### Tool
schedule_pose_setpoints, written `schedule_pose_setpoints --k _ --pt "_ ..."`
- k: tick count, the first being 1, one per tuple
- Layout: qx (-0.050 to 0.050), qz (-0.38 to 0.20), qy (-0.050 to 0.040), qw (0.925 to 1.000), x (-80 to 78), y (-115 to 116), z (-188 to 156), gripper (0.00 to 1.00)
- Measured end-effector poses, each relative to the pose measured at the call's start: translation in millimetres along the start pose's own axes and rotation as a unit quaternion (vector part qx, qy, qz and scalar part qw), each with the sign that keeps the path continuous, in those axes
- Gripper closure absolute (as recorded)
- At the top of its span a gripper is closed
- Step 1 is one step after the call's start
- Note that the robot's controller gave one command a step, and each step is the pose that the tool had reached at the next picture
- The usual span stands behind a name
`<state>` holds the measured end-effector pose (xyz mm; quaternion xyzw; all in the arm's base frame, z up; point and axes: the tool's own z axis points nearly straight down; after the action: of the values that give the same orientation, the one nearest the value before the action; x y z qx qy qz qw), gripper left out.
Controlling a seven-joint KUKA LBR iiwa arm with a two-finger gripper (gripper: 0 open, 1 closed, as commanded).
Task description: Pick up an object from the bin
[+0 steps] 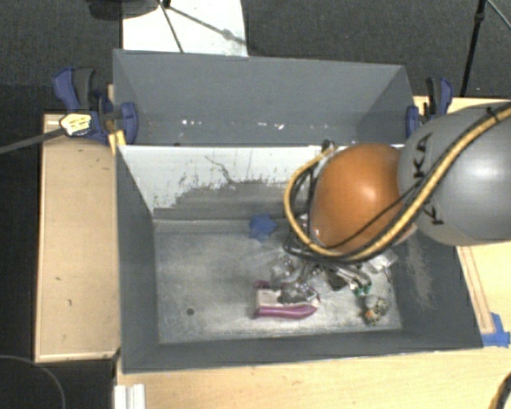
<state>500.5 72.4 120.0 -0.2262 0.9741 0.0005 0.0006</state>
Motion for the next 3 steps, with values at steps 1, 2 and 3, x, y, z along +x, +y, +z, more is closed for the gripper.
schedule_pose_setpoints --k 1,2,3 --pt "0.0 0.002 0.0003 1.0 0.0 0 0 0.0" --pt "0.0 0.031 0.0014 0.9995 11.2 -12 49 0.0" --pt "0.0 0.033 0.0007 0.9994 10.4 -11 47 1.0"
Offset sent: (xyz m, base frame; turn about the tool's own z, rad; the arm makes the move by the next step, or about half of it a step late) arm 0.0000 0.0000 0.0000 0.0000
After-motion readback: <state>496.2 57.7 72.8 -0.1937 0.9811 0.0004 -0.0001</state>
